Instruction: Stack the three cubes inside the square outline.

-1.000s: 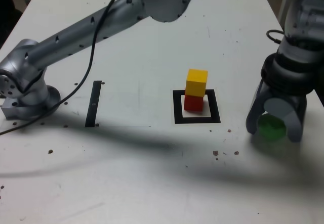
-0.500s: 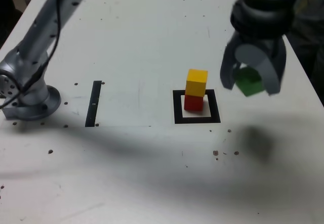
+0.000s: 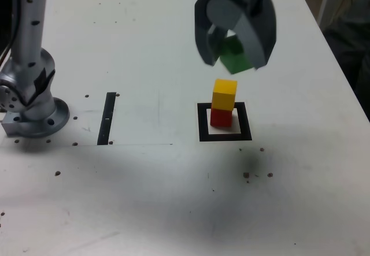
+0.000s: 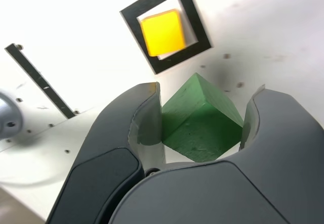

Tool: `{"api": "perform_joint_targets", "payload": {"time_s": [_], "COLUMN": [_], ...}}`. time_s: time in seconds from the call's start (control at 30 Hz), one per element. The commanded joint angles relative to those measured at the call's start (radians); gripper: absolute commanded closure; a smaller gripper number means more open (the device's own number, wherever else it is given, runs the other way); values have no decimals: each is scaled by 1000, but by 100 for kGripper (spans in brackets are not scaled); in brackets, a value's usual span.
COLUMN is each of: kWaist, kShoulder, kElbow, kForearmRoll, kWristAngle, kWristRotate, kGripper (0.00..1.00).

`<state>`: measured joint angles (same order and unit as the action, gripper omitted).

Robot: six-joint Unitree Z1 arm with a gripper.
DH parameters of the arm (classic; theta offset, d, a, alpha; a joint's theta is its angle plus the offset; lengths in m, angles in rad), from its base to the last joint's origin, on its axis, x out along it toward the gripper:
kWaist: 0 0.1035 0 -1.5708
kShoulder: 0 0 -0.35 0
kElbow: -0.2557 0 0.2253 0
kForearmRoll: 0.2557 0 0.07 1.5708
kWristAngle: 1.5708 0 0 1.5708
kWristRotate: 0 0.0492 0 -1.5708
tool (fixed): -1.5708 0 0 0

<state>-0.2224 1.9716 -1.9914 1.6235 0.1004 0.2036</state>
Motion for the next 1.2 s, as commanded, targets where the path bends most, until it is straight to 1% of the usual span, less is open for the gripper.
{"api": "perform_joint_targets", "payload": {"time_s": [0.0,0.4,0.53,0.87,1.17], "kWaist": [9,68,88,122,152], "kShoulder": [-2,7,23,35,30], "kElbow": [24,109,119,122,173], "kForearmRoll": [5,-41,-59,-71,-91], "kWristAngle": [0,21,15,-20,-24], "kWristRotate": [9,74,95,115,137], "kGripper": [84,84,84,84,84]}}
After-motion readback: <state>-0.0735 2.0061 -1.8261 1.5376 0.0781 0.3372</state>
